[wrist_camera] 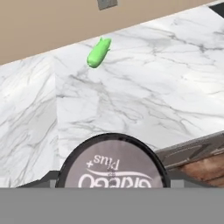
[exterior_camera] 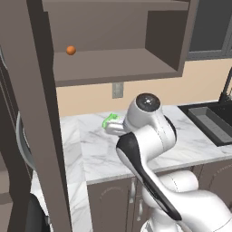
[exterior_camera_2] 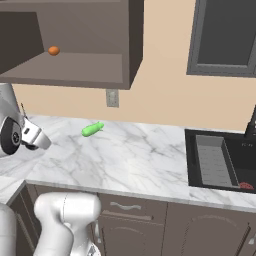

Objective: Pick the bar and yogurt from the counter and place them in the cabinets closest to them.

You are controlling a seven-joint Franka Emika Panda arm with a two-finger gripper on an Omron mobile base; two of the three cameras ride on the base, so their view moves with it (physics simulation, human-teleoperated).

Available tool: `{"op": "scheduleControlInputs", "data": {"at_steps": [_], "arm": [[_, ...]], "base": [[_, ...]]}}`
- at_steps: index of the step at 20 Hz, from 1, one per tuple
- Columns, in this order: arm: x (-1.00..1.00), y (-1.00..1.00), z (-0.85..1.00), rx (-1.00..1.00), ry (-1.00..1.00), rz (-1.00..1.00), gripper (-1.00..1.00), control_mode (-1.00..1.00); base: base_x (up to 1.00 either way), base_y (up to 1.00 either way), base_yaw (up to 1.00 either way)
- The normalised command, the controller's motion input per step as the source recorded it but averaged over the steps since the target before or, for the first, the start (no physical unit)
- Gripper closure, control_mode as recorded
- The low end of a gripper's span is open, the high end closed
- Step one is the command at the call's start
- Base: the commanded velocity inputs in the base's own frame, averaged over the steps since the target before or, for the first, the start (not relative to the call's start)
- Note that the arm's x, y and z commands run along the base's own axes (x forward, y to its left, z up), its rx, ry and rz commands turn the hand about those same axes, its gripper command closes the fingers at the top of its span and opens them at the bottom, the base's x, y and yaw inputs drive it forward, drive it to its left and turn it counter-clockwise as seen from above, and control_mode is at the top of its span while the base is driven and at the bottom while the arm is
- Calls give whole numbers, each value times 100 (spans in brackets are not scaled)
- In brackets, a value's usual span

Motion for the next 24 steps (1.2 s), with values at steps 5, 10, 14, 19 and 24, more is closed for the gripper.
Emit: {"op": "scheduleControlInputs", "data": {"at_steps": [5,10,14,19,24], "arm": [[-33,-27,60,-1,0,-7,100,-100],[-14,-19,66,-4,-5,-4,100,-100],[0,-11,67,-7,-11,0,100,-100],[-6,-10,62,-7,-14,0,100,-100],[-4,-12,58,-6,-15,0,100,-100]], "base": [[0,0,0],[0,0,0],[0,0,0],[0,0,0],[0,0,0]]}}
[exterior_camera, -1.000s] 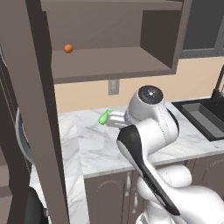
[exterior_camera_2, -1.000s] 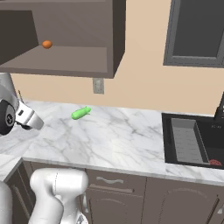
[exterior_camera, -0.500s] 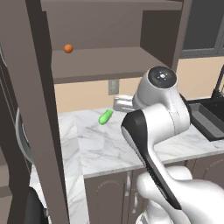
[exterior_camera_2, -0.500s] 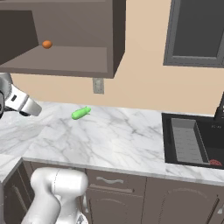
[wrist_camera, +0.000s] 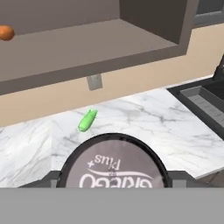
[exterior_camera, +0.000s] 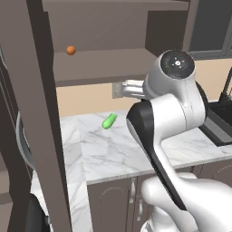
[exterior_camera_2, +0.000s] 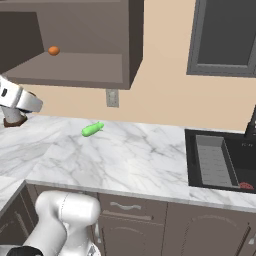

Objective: Pick the bar and yogurt from the counter and place them in the cabinets closest to them.

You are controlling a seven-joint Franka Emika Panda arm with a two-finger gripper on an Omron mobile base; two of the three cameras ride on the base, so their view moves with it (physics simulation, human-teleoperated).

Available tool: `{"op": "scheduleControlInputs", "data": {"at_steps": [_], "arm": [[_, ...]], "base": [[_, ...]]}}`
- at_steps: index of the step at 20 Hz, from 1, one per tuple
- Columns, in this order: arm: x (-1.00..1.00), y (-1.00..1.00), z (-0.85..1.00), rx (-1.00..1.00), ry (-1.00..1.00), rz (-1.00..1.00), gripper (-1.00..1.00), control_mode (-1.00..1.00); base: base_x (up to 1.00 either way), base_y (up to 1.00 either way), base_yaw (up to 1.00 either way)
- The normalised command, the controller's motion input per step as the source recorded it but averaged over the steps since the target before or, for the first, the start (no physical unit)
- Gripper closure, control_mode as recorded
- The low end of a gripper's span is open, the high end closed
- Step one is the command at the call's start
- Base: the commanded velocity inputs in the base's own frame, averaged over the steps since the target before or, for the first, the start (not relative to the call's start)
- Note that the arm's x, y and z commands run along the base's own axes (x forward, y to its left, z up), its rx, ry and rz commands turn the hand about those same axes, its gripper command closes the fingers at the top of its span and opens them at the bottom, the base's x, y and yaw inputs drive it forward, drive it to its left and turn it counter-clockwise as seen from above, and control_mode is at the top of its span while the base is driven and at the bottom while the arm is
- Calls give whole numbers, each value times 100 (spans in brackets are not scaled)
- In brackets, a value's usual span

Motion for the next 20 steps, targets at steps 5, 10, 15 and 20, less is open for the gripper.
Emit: {"op": "scheduleControlInputs", "data": {"at_steps": [5,10,15,20], "arm": [[0,-13,52,-4,-14,0,100,-100],[0,-12,43,0,-11,0,100,-100],[-1,-2,6,0,-4,0,100,-100],[15,-1,8,0,-1,0,100,-100]], "base": [[0,0,0],[0,0,0],[0,0,0],[0,0,0]]}}
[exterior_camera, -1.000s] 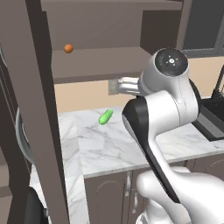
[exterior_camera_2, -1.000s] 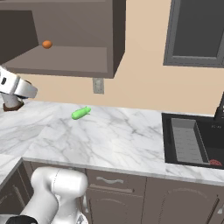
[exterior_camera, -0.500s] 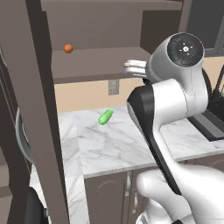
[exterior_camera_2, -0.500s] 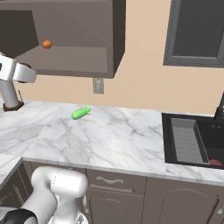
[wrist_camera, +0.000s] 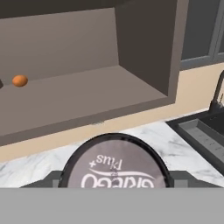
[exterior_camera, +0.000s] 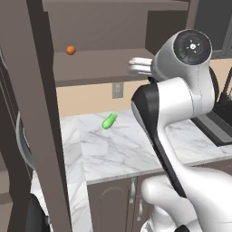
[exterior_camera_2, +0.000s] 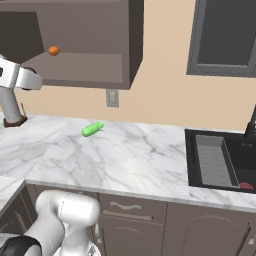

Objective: Pick the bar and yogurt from the counter and place them in the cabinets closest to them.

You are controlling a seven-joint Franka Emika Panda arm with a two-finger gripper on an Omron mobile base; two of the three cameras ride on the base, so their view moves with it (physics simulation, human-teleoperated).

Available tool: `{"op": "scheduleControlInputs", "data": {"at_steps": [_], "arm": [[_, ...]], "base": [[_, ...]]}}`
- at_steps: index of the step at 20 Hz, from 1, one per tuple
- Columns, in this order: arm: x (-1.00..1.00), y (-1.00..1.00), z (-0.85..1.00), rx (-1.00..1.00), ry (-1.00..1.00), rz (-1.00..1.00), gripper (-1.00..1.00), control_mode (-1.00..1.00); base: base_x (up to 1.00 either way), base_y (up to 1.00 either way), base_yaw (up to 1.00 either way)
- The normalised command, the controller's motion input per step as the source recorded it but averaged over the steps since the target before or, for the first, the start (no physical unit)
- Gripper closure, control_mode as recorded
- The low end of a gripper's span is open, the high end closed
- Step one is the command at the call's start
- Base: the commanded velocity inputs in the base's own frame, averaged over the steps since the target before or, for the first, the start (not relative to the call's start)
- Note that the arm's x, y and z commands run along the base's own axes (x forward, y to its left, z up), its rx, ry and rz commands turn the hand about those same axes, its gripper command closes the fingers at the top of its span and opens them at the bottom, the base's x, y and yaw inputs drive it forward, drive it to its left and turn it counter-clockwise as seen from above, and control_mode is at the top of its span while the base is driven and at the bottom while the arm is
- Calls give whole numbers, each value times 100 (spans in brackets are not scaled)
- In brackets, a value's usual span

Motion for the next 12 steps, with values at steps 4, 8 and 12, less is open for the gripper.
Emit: {"op": "scheduleControlInputs", "data": {"at_steps": [4,8,12], "arm": [[37,-4,14,0,-1,0,100,-100],[52,-7,18,0,0,0,100,-100],[45,-5,8,0,-1,0,100,-100]], "base": [[0,0,0],[0,0,0],[0,0,0]]}}
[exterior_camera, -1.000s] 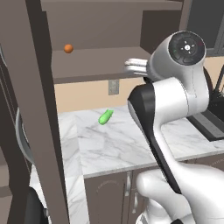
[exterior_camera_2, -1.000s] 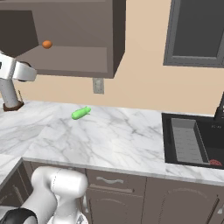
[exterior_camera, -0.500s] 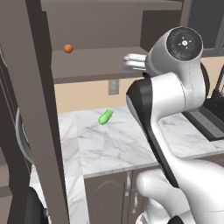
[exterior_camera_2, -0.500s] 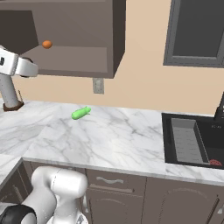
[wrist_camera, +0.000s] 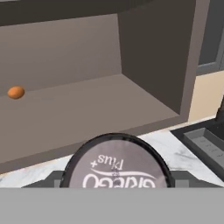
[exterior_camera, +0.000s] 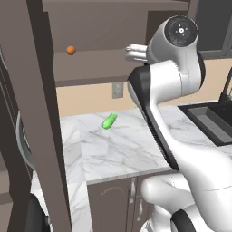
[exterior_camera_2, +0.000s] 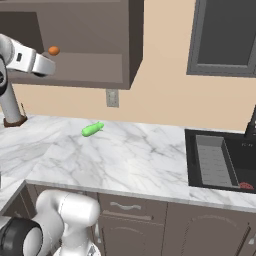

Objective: Pick the bar and yogurt from the counter and place them in the cabinets closest to them.

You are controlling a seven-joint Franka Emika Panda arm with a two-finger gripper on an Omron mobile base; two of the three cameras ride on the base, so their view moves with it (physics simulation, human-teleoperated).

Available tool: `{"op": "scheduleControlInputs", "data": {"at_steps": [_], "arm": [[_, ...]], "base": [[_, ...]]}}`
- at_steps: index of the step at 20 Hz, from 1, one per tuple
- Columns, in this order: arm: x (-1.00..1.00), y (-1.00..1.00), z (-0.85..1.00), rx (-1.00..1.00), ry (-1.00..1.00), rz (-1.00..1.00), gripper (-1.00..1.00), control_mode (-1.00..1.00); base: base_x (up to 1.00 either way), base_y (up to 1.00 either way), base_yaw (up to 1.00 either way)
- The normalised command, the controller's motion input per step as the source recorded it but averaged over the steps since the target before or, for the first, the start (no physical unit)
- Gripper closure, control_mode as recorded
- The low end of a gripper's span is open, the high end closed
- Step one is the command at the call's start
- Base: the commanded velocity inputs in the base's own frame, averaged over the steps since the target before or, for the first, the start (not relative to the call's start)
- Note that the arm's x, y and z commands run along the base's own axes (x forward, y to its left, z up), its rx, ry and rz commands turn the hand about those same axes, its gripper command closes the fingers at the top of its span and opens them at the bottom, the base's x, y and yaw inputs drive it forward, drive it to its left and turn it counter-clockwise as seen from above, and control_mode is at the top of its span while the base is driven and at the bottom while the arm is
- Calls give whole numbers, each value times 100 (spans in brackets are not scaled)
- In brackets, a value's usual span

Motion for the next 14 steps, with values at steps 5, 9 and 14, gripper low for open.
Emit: {"op": "scheduleControlInputs", "data": {"at_steps": [5,9,14], "arm": [[29,0,-1,0,-1,0,100,-100],[30,0,-7,-2,0,0,100,-100],[3,0,0,0,-2,0,100,-100]], "base": [[0,0,0],[0,0,0],[0,0,0]]}}
